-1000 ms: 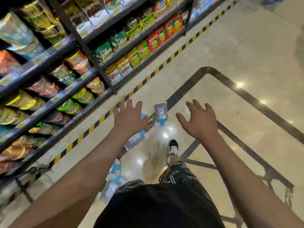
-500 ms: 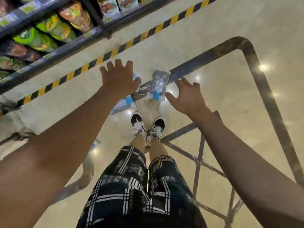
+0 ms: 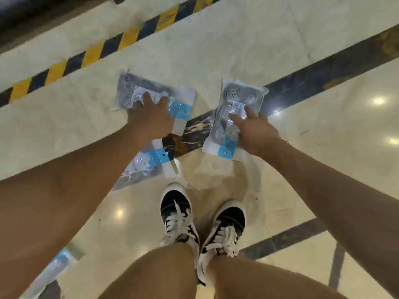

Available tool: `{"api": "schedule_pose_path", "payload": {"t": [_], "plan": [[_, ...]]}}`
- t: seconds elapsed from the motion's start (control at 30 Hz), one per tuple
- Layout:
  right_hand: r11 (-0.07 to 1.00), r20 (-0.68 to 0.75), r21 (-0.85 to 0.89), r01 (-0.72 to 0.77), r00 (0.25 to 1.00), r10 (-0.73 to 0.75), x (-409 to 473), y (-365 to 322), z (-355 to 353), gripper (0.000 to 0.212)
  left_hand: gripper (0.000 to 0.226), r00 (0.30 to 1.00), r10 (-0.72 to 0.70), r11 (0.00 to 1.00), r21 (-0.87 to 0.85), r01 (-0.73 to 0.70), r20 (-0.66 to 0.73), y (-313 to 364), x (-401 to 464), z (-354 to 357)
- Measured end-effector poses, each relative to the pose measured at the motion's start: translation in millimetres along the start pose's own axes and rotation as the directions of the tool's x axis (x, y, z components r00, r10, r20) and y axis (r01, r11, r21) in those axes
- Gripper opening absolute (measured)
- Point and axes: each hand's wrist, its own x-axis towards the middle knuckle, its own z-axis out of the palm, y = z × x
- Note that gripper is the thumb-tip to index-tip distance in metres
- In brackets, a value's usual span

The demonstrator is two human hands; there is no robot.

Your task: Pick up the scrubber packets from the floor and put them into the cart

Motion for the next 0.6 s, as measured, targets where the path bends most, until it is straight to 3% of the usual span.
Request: {"api": "schedule_pose_path", "payload": {"t": [0.1, 0.17, 0.27, 0.33, 0.43, 0.53, 0.6], "plan": [[0.981, 0.059, -0.168, 0.092, 0.995, -0.083, 47, 17, 28, 0.079, 0.081, 0.995, -0.096, 0.991, -0.09, 0.096, 0.007, -17, 49, 40], [0.981, 0.033, -0.168, 0.099, 0.995, -0.094, 57, 26, 40, 0.078, 0.082, 0.989, -0.14, 0.96, -0.241, 0.146, 0.039, -15, 58, 60], [0.992, -0.023, 0.055, -0.117, 0.993, 0.119, 52, 33, 59, 0.074, 0.085, 0.981, -0.171, 0.901, -0.387, 0.195, 0.096, 2, 46, 76], [0.919, -0.006, 0.257, -0.3, 0.95, 0.312, 42, 26, 68, 0.078, 0.089, 0.975, -0.137, 0.873, -0.444, 0.202, 0.175, 18, 32, 78], [0.857, 0.08, 0.328, -0.398, 0.915, 0.394, 32, 24, 69, 0.098, 0.087, 0.962, -0.078, 0.898, -0.402, 0.181, 0.261, 34, 19, 79], [0.866, 0.027, 0.324, -0.381, 0.919, 0.394, 28, 44, 54, 0.085, 0.06, 0.996, -0.05, 0.958, -0.28, 0.068, 0.071, 24, 27, 73], [0.85, -0.011, 0.297, -0.435, 0.888, 0.459, 32, 67, 50, 0.085, 0.059, 0.992, -0.033, 0.983, -0.185, 0.009, -0.126, -1, 47, 64]]}}
